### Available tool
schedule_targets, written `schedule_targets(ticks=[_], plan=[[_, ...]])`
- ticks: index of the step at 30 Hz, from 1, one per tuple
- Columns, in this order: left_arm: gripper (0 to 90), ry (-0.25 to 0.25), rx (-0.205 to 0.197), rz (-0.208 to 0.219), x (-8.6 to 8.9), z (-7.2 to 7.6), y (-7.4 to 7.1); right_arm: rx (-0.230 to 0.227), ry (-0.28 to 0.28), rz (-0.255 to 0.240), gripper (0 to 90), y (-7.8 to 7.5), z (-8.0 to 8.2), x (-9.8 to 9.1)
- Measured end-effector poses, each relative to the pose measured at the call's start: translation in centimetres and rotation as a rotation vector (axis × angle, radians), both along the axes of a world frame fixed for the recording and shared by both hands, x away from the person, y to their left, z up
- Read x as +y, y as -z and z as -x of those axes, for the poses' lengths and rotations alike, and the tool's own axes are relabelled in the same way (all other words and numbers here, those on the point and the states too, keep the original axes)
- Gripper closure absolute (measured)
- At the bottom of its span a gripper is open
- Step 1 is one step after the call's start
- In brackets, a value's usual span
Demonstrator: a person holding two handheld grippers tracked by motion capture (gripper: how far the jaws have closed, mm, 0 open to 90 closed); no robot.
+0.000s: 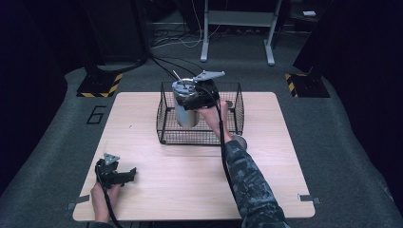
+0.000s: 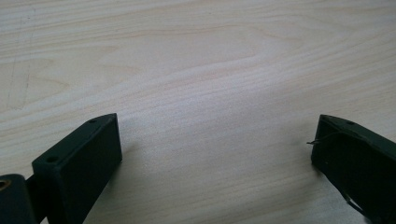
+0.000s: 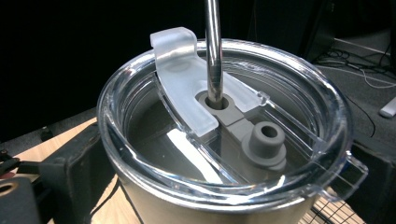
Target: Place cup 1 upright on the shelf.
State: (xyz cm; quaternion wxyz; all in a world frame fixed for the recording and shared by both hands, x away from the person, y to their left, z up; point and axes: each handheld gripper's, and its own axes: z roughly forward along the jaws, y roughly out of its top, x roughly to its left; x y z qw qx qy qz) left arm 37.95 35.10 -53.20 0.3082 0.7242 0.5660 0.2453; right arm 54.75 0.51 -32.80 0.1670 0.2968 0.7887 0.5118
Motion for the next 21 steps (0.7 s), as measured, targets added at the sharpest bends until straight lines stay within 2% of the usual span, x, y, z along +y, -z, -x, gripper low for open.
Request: schedule_targets(ticks=[14,19,21], plan=[[1.7,0.002,0.004,0.001,0.0,0.0,0.0,0.056,0.03,0.021,3.4,2.6,-0.7,1.9],[1.8,0.002,0.004,0.001,0.0,0.1,0.0,0.058,0.027,0.04,3.4,3.6,-0.8,2.3],[1.9,0.002,0.004,0.001,0.0,0.1,0.0,0.076,0.033,0.041,3.4,3.9,-0.8,2.5]])
